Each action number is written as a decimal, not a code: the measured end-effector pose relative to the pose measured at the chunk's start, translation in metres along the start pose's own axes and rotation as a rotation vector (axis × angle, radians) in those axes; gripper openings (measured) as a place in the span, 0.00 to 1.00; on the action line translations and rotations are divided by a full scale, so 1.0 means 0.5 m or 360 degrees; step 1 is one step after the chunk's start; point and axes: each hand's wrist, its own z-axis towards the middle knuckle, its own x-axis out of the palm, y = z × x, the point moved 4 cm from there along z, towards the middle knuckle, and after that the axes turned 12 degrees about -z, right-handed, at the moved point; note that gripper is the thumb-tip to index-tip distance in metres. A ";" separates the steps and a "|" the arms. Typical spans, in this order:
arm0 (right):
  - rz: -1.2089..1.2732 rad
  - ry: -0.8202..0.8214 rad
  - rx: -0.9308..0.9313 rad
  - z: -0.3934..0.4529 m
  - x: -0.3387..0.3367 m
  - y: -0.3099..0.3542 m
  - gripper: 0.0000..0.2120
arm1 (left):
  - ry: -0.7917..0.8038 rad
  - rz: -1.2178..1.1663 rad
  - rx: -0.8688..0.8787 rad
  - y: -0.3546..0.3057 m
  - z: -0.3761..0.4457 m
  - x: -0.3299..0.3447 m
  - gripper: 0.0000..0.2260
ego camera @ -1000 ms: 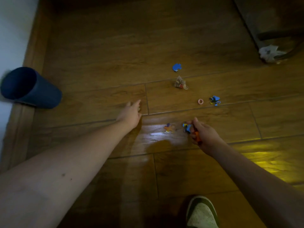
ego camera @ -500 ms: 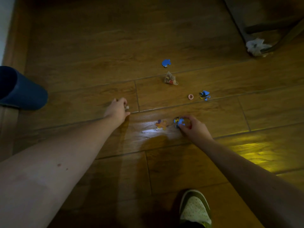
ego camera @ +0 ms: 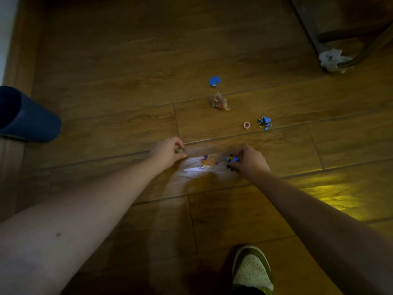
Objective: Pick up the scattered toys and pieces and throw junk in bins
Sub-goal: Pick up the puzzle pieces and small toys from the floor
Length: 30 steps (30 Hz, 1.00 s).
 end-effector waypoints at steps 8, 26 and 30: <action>0.0309 -0.0014 0.0011 -0.002 0.009 -0.025 0.10 | 0.0257 -0.0076 0.0185 -0.120 -0.010 0.128 0.16; 0.0459 -0.0255 0.0113 0.128 -0.104 -0.019 0.09 | 0.0037 0.0119 0.0039 -0.077 0.004 0.128 0.12; 0.0401 -0.0255 0.0175 0.156 -0.101 -0.023 0.13 | 0.0038 -0.0113 0.0119 -0.093 -0.004 0.120 0.10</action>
